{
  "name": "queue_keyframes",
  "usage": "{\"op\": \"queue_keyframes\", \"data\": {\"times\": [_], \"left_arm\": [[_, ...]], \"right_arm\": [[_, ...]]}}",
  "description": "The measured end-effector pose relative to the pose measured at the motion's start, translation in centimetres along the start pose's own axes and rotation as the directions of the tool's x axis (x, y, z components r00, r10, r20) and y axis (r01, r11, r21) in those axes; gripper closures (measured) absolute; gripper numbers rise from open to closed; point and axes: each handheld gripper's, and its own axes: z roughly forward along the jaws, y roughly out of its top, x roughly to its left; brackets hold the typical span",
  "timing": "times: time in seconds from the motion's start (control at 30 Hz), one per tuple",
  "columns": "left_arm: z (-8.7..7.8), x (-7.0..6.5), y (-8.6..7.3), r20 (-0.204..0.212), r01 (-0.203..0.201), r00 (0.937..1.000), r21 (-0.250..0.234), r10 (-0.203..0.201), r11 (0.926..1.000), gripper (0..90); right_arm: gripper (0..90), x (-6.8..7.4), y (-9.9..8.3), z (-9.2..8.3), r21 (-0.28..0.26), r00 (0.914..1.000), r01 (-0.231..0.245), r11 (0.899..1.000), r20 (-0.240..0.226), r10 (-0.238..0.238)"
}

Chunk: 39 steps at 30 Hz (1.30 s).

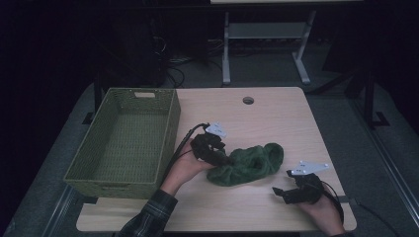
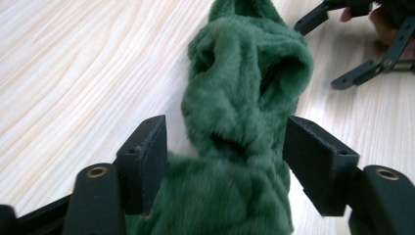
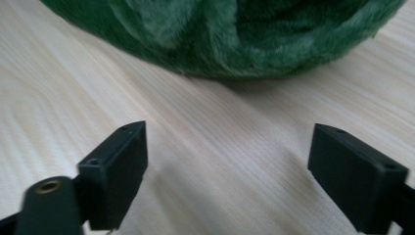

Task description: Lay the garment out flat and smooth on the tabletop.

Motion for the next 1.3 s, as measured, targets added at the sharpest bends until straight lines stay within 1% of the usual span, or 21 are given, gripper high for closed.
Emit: {"op": "queue_keyframes", "data": {"times": [0.03, 0.07, 0.13, 0.17, 0.2, 0.27, 0.3, 0.37, 0.43, 0.47, 0.53, 0.6, 0.63, 0.7, 0.73, 0.8, 0.9, 0.93, 1.03, 1.2, 1.3], "left_arm": [[-0.3, 0.2, -0.2, -0.002, 0.001, 1.0, 0.005, -0.001, 1.0, 37.4], [-0.5, 0.2, -0.3, -0.011, 0.012, 0.9999, -0.005, -0.012, 0.9999, 39.6], [-0.8, 0.3, -0.6, -0.013, 0.012, 0.9998, -0.011, -0.013, 0.9999, 44.8], [-1.0, 0.5, -1.0, -0.016, 0.021, 0.9996, -0.017, -0.021, 0.9996, 47.2], [-1.1, 0.5, -1.1, -0.021, 0.026, 0.9995, -0.019, -0.026, 0.9995, 51.3], [-1.1, 0.3, -1.3, -0.023, 0.016, 0.9996, -0.003, -0.016, 0.9999, 59.1], [-1.1, 0.2, -1.4, -0.034, 0.011, 0.9994, -0.003, -0.011, 0.9999, 63.3], [-1.2, 0.1, -1.6, -0.055, 0.003, 0.9985, -0.004, -0.003, 1.0, 71.4], [-1.2, 0.3, -1.7, -0.067, 0.019, 0.9976, -0.002, -0.02, 0.9998, 80.5], [-1.3, 0.5, -1.8, -0.07, 0.02, 0.9973, 0.013, -0.019, 0.9997, 84.7], [-1.1, 0.6, -2.0, -0.082, 0.031, 0.9962, 0.02, -0.03, 0.9993, 89.1], [-0.7, 0.7, -2.1, -0.096, 0.033, 0.9949, 0.038, -0.029, 0.9988, 89.5], [-0.5, 0.8, -2.2, -0.096, 0.035, 0.9949, 0.044, -0.03, 0.9984, 89.5], [-0.1, 0.9, -2.4, -0.099, 0.032, 0.9948, 0.066, -0.026, 0.9973, 89.6], [0.2, 0.9, -2.5, -0.097, 0.038, 0.9948, 0.074, -0.031, 0.9965, 89.6], [0.5, 1.0, -2.8, -0.084, 0.039, 0.996, 0.102, -0.03, 0.9941, 89.7], [0.9, 1.0, -3.1, -0.073, 0.049, 0.9965, 0.113, -0.041, 0.9924, 89.7], [1.0, 0.9, -3.2, -0.066, 0.042, 0.9972, 0.125, -0.034, 0.9913, 89.7], [1.2, 0.6, -3.5, -0.047, 0.05, 0.9979, 0.12, -0.044, 0.9915, 89.7], [1.3, 0.0, -4.1, -0.013, 0.043, 0.999, 0.136, -0.042, 0.9897, 89.7], [1.2, -0.4, -4.5, 0.009, 0.055, 0.9983, 0.13, -0.057, 0.99, 89.7]], "right_arm": [[19.9, 0.1, 0.1, -0.2, -0.007, 1.0, -0.005, 1.0, -0.001, 0.005], [22.7, 0.1, 0.2, -0.3, -0.009, 0.9999, -0.007, 1.0, -0.012, 0.007], [23.5, 0.3, 0.3, -0.5, -0.016, 0.9997, -0.017, 1.0, -0.016, 0.017], [31.0, 0.4, 0.3, -0.8, -0.021, 0.9991, -0.023, 1.0, -0.035, 0.022], [34.2, 0.6, 0.3, -1.0, -0.022, 0.9982, -0.031, 0.999, -0.052, 0.03], [44.1, 0.9, 0.3, -1.3, -0.026, 0.9963, -0.034, 0.999, -0.08, 0.032], [48.7, 1.1, 0.4, -1.3, -0.027, 0.995, -0.032, 0.999, -0.096, 0.029], [56.9, 1.6, 0.6, -1.3, -0.026, 0.9935, -0.016, 1.0, -0.113, 0.013], [66.8, 1.9, 0.7, -1.2, -0.025, 0.9921, 0.009, 1.0, -0.125, -0.012], [71.0, 2.1, 0.8, -1.1, -0.025, 0.9905, 0.013, 1.0, -0.136, -0.016], [79.9, 2.5, 1.1, -0.8, -0.018, 0.9878, 0.024, 1.0, -0.154, -0.027], [86.7, 2.9, 1.3, -0.4, -0.018, 0.9848, 0.052, 0.998, -0.165, -0.054], [89.6, 3.0, 1.5, -0.2, -0.008, 0.9845, 0.047, 0.999, -0.169, -0.048], [89.9, 3.1, 1.7, 0.2, 0.008, 0.984, 0.053, 0.999, -0.171, -0.05], [89.9, 3.1, 1.8, 0.4, 0.01, 0.9835, 0.065, 0.998, -0.17, -0.063], [90.0, 3.0, 2.1, 0.8, 0.019, 0.9848, 0.063, 0.998, -0.164, -0.059], [89.9, 2.6, 2.6, 1.4, 0.024, 0.9867, 0.059, 0.998, -0.153, -0.054], [90.0, 2.4, 2.7, 1.6, 0.028, 0.988, 0.048, 0.998, -0.148, -0.043], [90.0, 1.8, 3.1, 2.1, 0.033, 0.9911, 0.039, 0.999, -0.129, -0.035], [89.9, 0.8, 4.1, 2.7, 0.032, 0.9946, 0.03, 0.999, -0.101, -0.027], [90.0, 0.1, 5.0, 3.3, 0.039, 0.9961, 0.021, 0.999, -0.087, -0.018]]}}
